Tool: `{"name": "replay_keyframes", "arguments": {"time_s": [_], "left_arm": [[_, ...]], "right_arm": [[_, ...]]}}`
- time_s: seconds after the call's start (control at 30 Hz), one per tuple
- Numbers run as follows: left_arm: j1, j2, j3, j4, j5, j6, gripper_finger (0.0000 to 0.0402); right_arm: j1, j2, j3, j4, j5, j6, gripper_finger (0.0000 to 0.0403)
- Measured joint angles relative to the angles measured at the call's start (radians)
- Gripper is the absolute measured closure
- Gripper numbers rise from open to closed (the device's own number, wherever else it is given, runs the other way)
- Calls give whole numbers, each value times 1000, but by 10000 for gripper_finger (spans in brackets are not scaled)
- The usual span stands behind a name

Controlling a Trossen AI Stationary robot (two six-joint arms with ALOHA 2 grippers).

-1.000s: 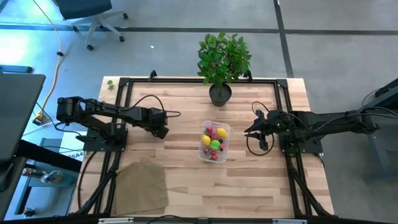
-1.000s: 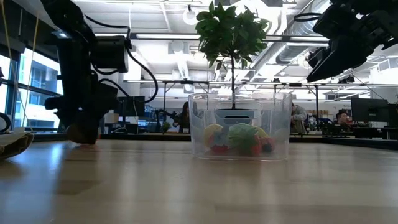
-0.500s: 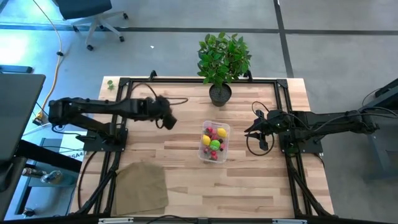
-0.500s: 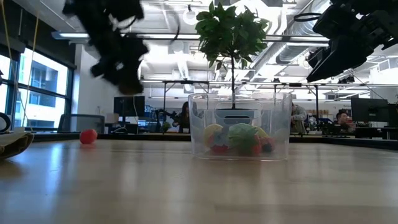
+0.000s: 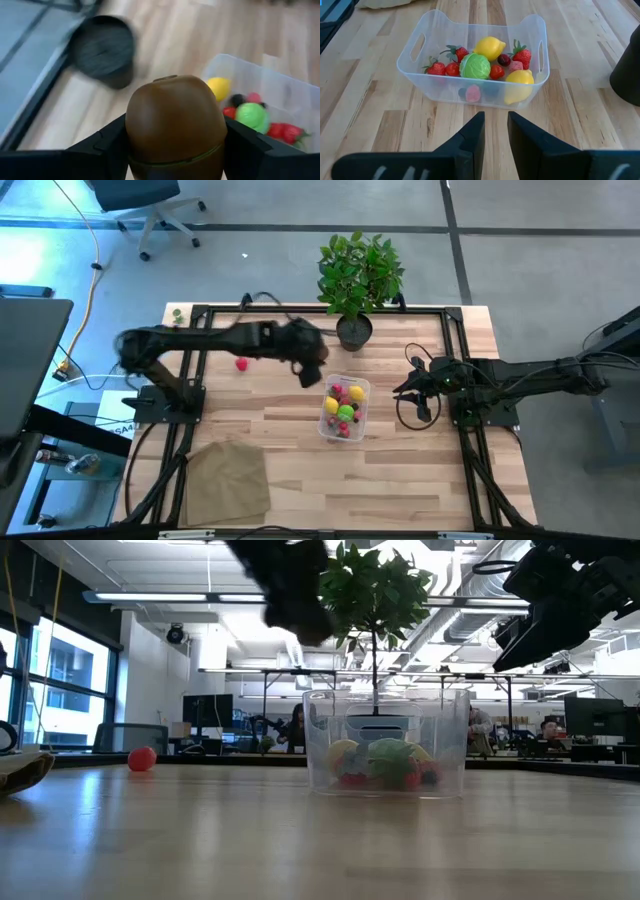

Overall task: Pick and placing Produce into tupperware
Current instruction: Put the brown kiwi into the transparent container, then put the red strawberry into the transparent container

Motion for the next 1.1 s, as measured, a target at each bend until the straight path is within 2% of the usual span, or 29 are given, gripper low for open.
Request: {"name": "replay_keyframes", "arguments": {"time_s": [0.27,0.47,0.6,0.73,1.1], "left_arm": [[-95,299,214,-24,106,134,140],[-108,435,289,-64,194,140,183],[-107,456,294,-60,219,121,216],[-107,456,294,-56,182,114,236],[-107,449,294,-98,146,82,240]], "right_arm": [[0,0,0,0,0,0,329],[0,0,0,0,0,0,329],[0,0,0,-1,0,0,329],[0,0,0,0,0,0,329],[0,0,0,0,0,0,329]]}}
